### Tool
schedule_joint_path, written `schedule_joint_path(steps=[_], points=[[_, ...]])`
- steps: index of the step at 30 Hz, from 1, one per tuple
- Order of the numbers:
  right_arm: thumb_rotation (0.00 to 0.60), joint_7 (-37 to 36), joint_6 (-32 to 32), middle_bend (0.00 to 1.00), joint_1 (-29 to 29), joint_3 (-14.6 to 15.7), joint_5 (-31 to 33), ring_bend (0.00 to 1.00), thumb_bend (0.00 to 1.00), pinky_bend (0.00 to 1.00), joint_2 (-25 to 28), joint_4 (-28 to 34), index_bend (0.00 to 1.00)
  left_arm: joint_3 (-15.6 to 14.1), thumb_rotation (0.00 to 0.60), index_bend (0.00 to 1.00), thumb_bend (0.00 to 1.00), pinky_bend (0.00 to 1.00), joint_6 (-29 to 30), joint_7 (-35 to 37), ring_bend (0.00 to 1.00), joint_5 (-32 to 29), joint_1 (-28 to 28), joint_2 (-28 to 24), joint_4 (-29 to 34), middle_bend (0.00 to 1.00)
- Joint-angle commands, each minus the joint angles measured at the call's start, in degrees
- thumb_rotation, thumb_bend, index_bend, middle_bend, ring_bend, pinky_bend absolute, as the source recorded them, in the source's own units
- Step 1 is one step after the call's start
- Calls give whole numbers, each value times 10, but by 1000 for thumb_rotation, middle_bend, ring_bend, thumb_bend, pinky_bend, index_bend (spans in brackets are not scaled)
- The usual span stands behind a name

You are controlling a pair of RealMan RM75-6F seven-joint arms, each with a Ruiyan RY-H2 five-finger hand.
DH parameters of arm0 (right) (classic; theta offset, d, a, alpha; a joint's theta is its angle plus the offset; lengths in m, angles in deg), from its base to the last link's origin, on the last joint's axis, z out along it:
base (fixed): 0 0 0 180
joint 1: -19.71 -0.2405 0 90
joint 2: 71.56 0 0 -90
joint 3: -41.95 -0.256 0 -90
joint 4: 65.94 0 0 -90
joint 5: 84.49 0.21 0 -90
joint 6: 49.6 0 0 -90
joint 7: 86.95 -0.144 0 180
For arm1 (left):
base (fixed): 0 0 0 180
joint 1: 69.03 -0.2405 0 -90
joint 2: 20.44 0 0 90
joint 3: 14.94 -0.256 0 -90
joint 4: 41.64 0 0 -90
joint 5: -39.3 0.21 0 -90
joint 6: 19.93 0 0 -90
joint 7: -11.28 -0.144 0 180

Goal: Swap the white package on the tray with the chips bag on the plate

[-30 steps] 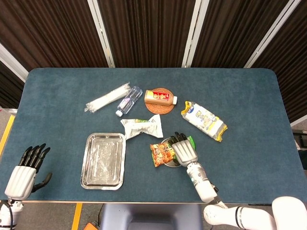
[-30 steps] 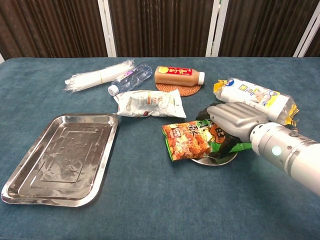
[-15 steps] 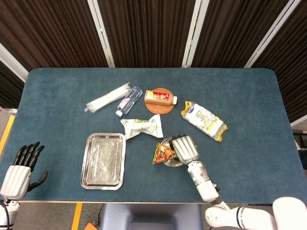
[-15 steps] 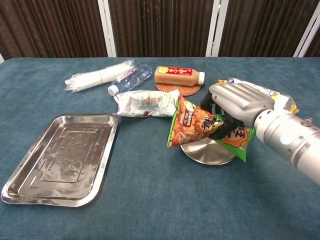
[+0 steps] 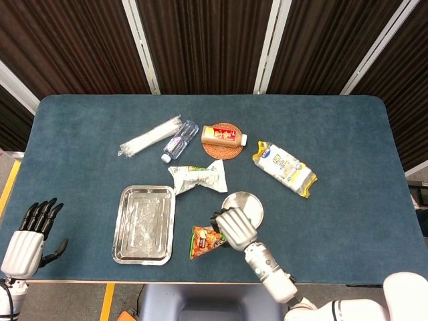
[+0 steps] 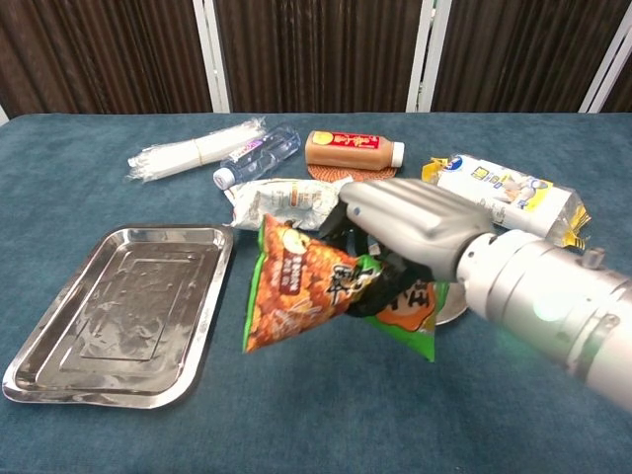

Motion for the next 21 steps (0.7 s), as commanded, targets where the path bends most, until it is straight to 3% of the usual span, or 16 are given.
schedule_joint_path(steps=[1, 4, 6, 8, 9, 11, 13, 17, 19, 21], points=[[600, 32, -8, 648, -17, 9, 16, 611, 392, 677, -53, -29, 811, 2, 600, 0, 358, 36, 4, 7, 0, 1, -2, -4, 1, 0], [600, 42, -14, 648, -23, 11, 33, 608, 392, 671, -86, -56, 771, 1, 600, 0, 358, 36, 3, 14, 0, 2, -3, -7, 0, 0], [600, 45, -22, 628, -28, 14, 41, 576, 392, 642, -99, -70, 650, 3, 600, 0, 358, 36, 1, 17, 0, 1, -4, -7, -2, 0], [600, 55, -36, 467, -33, 15, 59, 407, 392, 491, -97, -71, 330, 3, 600, 0, 358, 36, -1, 18, 0, 0, -4, -7, -3, 0], [600, 62, -44, 329, -36, 15, 74, 273, 382, 365, -89, -64, 163, 4, 600, 0, 357, 36, -3, 19, 0, -1, -4, -7, -3, 0], [600, 72, -62, 117, -43, 9, 107, 78, 331, 161, -57, -33, 12, 4, 600, 0, 357, 36, -6, 18, 0, -2, -4, -7, -3, 0], [600, 64, -69, 9, -44, 3, 121, 0, 250, 32, -23, 1, 0, 5, 600, 0, 357, 36, -9, 17, 0, -5, -4, -8, -4, 0], [600, 52, -69, 0, -41, 0, 122, 0, 183, 0, 8, 24, 0, 6, 600, 0, 357, 36, -10, 18, 0, -6, -5, -8, -5, 0], [600, 0, -66, 0, -22, -16, 125, 0, 161, 0, 87, 56, 0, 9, 600, 0, 357, 36, -10, 17, 0, -9, -5, -9, -5, 0], [600, -45, -80, 0, -16, -31, 133, 0, 156, 0, 126, 69, 0, 9, 600, 0, 357, 36, -13, 16, 0, -9, -4, -9, -5, 0]])
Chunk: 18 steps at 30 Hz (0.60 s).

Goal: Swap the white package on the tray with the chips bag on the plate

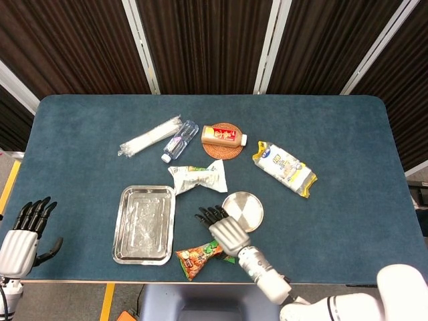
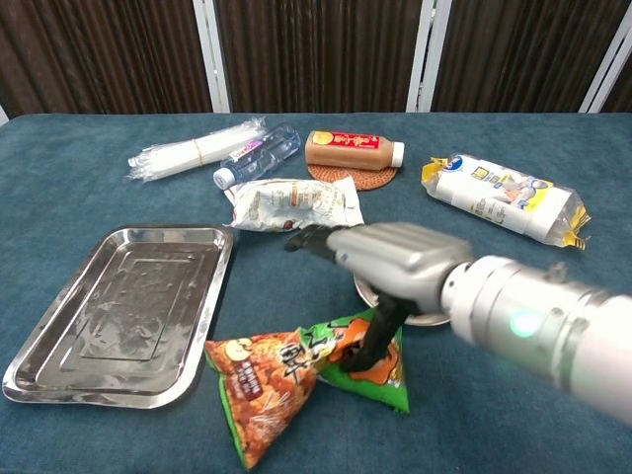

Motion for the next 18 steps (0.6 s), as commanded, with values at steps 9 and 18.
schedule_joint_path(steps=[9, 18], points=[[600, -153, -72, 0, -57, -110, 116, 0, 156, 0, 85, -62, 0, 2, 600, 0, 357, 35, -17, -14, 0, -3, 4, 6, 0, 0], [600, -113, -71, 0, -194, -156, 227, 0, 156, 0, -52, -240, 0, 11, 600, 0, 357, 36, -28, -11, 0, -21, 4, 7, -9, 0]])
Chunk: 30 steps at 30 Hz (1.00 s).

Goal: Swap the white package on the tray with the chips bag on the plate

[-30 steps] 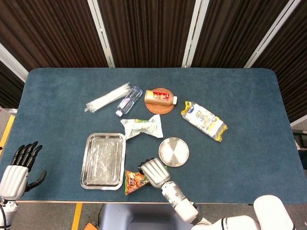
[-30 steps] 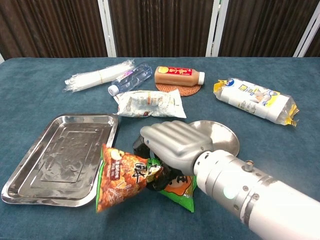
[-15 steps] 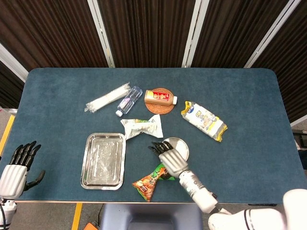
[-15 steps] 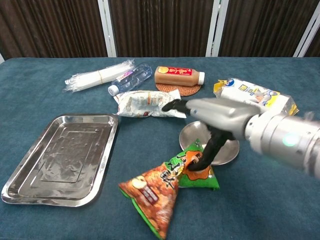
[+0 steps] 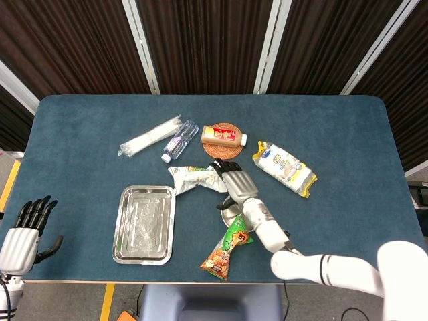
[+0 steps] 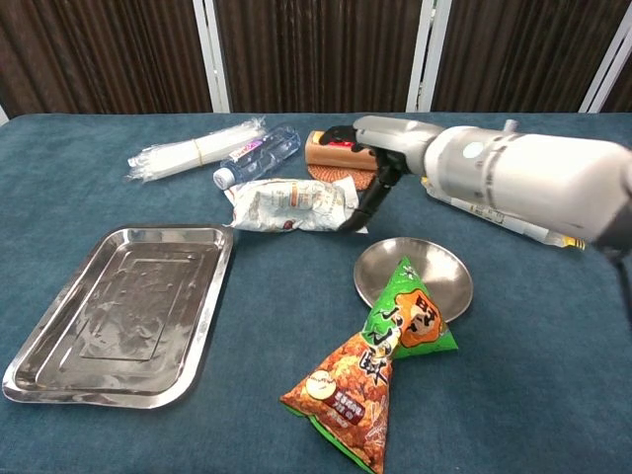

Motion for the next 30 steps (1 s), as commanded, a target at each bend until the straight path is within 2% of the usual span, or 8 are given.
schedule_joint_path(steps=[1, 9, 12, 13, 15, 20, 25, 30], points=[[600, 21, -9, 0, -71, -34, 55, 0, 156, 0, -86, -109, 0, 2, 600, 0, 357, 36, -6, 2, 0, -6, 1, 0, -4, 0], [600, 74, -39, 32, -177, -32, 99, 0, 156, 28, -211, -311, 16, 11, 600, 0, 357, 35, -21, 10, 0, -24, 3, 2, -16, 0], [600, 53, -48, 182, -189, -36, 84, 33, 170, 150, -251, -378, 179, 11, 600, 0, 357, 35, -26, 13, 0, -27, 2, 1, -18, 0], [600, 47, -48, 240, -192, -35, 73, 83, 184, 217, -261, -398, 247, 11, 600, 0, 357, 35, -27, 14, 0, -28, 2, 1, -19, 0], [600, 25, -46, 398, -198, -32, 43, 299, 235, 445, -284, -438, 436, 12, 600, 0, 357, 35, -28, 16, 0, -31, 1, 0, -20, 0], [600, -40, -16, 646, -199, -33, -34, 631, 358, 773, -310, -492, 780, 13, 600, 0, 357, 36, -27, 15, 0, -32, 0, 0, -21, 0], [600, -95, 50, 716, -168, -28, -99, 698, 438, 836, -296, -466, 869, 10, 600, 0, 357, 36, -25, 12, 0, -26, 0, 0, -17, 0], [600, -65, 98, 720, -87, -9, -114, 701, 439, 837, -197, -301, 873, 5, 600, 0, 358, 36, -20, 1, 0, -13, -1, 0, -9, 0]])
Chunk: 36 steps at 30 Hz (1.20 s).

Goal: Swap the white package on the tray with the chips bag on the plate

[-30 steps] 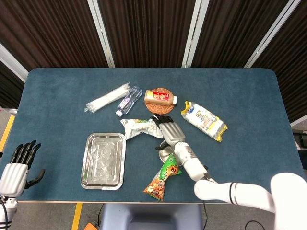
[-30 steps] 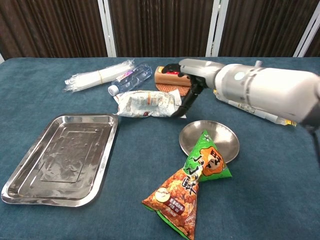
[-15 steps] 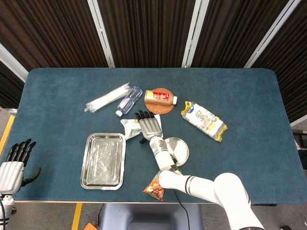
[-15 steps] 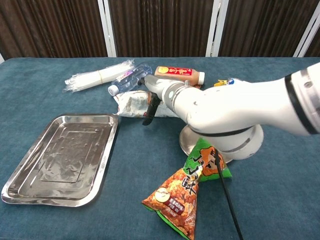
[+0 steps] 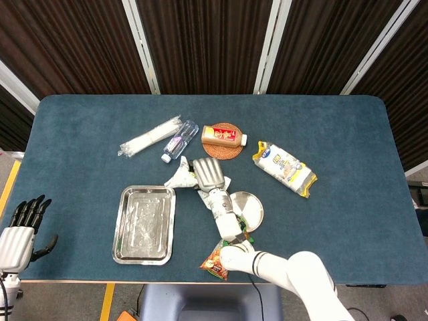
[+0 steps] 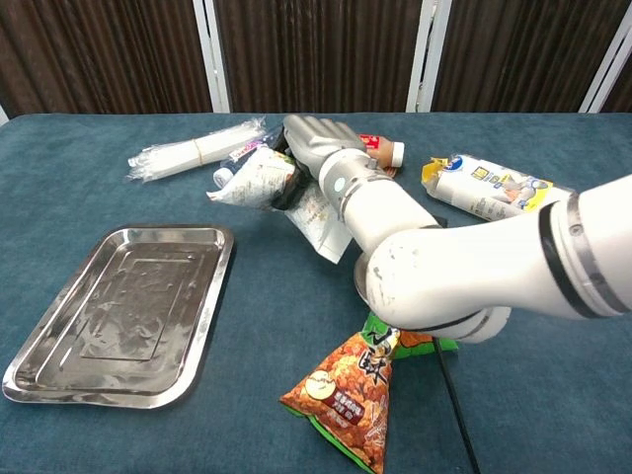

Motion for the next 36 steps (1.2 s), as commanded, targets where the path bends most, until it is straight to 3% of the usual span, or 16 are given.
schedule_joint_path(steps=[1, 5, 10, 17, 22, 25, 28, 30, 32, 36], points=[[600, 32, 48, 720, 84, 20, -16, 701, 439, 837, 101, 166, 873, -4, 600, 0, 358, 35, 3, -8, 0, 8, 0, 1, 5, 0], [600, 67, 56, 720, 144, 46, 3, 702, 439, 837, 192, 301, 873, -10, 600, 0, 358, 36, 7, -20, 0, 19, -1, 2, 12, 0], [600, 76, 55, 720, 190, 81, 4, 702, 439, 837, 264, 380, 865, -12, 600, 0, 358, 35, 13, -30, 0, 26, -2, 2, 20, 0], [600, 46, 40, 720, 228, 120, -25, 700, 439, 837, 293, 397, 832, -13, 600, 0, 357, 35, 12, -31, 0, 28, -2, 3, 20, 0], [600, 11, 19, 720, 236, 128, -47, 688, 439, 836, 289, 386, 796, -14, 600, 0, 358, 35, 12, -32, 0, 29, -2, 3, 20, 0], [600, -6, 6, 695, 237, 127, -61, 635, 439, 819, 282, 375, 674, -13, 600, 0, 357, 36, 12, -33, 0, 28, -2, 3, 19, 0], [600, -27, -12, 554, 238, 127, -69, 516, 439, 719, 283, 373, 429, -13, 600, 0, 358, 35, 11, -33, 0, 27, -2, 4, 19, 0], [600, -37, -29, 416, 238, 129, -71, 386, 435, 591, 289, 377, 183, -13, 600, 0, 357, 35, 10, -33, 0, 27, -2, 3, 19, 0], [600, -40, -43, 316, 238, 131, -67, 283, 410, 470, 298, 385, 38, -13, 600, 0, 358, 36, 9, -33, 0, 26, -2, 3, 19, 0], [600, -53, -62, 157, 240, 129, -62, 109, 310, 124, 318, 407, 0, -12, 600, 0, 357, 35, 7, -33, 0, 25, -2, 3, 20, 0]])
